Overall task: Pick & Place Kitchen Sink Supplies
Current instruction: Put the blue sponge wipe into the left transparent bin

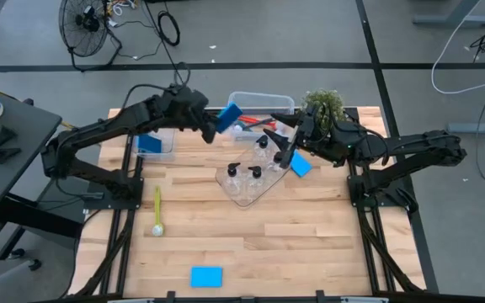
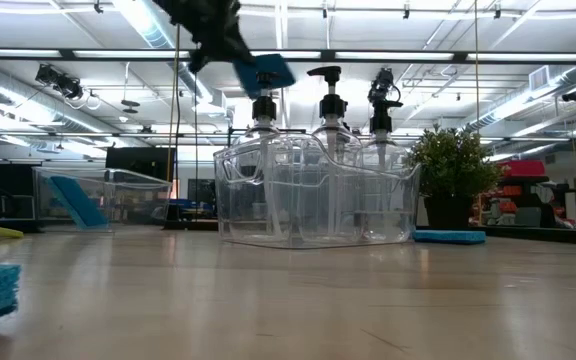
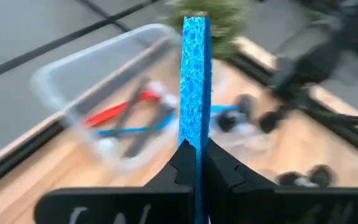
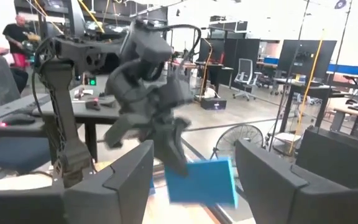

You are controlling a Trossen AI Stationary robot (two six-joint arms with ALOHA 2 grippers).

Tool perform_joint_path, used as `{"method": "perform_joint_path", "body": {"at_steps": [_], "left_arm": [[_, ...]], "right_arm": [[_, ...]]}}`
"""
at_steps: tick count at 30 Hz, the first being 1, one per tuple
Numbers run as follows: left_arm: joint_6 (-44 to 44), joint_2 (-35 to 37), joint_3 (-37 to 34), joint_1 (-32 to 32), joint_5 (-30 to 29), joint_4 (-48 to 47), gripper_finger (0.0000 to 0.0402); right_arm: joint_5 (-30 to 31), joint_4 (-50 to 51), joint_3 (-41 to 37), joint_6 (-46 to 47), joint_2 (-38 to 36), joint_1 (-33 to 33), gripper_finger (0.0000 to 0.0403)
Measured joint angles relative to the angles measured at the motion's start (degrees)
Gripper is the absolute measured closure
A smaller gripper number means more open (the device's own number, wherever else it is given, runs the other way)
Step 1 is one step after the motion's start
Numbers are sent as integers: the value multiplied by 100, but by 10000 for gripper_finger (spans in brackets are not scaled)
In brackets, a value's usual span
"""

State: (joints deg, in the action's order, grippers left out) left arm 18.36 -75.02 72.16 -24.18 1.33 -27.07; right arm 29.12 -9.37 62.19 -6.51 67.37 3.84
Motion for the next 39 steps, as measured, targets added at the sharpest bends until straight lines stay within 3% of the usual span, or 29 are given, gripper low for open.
{"method": "perform_joint_path", "body": {"at_steps": [14, 23, 32, 39], "left_arm": [[536, 717, 4, -518, -2270, -2684, 390], [1992, 721, 2, -673, -3492, -4174, 386], [2021, 721, -522, -945, -3531, -4370, 381], [2088, 715, -1276, -977, -3724, -3883, 385]], "right_arm": [[44, 481, 0, 292, 2, -4, 176], [43, 624, 0, 311, 2, -9, 176], [42, 704, 0, 453, 2, -9, 176], [42, 702, 0, 453, 2, -9, 176]]}}
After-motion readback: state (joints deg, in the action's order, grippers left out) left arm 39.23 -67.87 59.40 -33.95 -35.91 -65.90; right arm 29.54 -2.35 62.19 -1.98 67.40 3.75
